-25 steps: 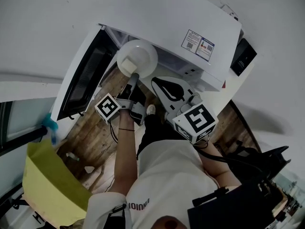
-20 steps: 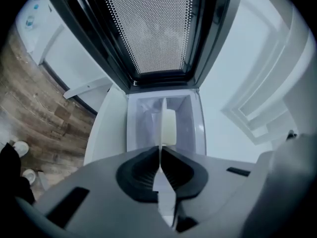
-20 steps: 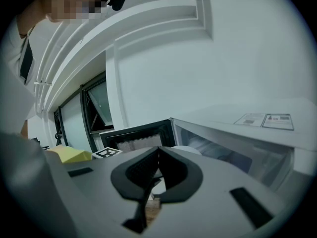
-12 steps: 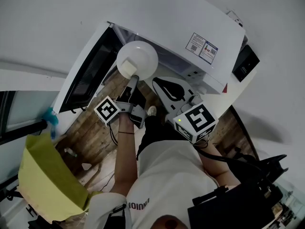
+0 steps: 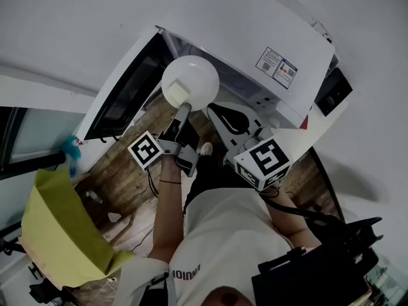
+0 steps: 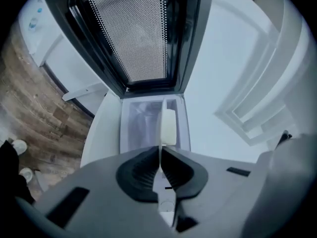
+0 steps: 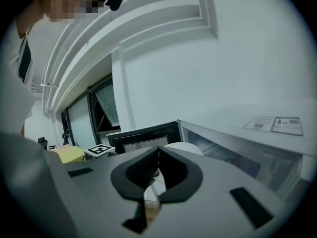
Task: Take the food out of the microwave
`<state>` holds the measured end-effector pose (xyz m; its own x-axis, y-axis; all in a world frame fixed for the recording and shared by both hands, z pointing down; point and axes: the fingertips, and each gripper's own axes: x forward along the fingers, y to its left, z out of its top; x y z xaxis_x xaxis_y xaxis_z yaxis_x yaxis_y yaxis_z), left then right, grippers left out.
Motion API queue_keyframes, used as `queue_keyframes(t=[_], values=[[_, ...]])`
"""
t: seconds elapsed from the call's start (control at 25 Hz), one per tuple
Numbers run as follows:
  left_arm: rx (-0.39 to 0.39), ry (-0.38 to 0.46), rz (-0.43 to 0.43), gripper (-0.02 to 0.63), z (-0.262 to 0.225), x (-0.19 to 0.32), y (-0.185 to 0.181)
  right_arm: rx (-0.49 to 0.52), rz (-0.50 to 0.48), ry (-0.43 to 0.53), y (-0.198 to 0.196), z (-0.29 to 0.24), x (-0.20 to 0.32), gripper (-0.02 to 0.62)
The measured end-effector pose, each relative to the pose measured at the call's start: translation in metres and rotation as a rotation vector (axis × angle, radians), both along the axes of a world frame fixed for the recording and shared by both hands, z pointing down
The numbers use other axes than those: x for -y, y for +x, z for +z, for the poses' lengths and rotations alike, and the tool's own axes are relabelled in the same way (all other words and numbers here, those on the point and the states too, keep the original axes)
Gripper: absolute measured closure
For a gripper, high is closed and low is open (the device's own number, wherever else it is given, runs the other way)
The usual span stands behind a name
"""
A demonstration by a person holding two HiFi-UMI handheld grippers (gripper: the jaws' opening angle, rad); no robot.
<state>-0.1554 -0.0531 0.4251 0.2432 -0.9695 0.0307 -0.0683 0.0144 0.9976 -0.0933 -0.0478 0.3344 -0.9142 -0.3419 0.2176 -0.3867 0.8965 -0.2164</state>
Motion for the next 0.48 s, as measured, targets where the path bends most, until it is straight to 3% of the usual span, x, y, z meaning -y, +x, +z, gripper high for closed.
queue_keyframes(t=[0.48], values=[[0.017, -0.008, -0.012, 0.583, -0.019, -0.017, 0.004, 0.008, 0.006, 0.010, 0.006, -0.005, 0.003, 0.574]])
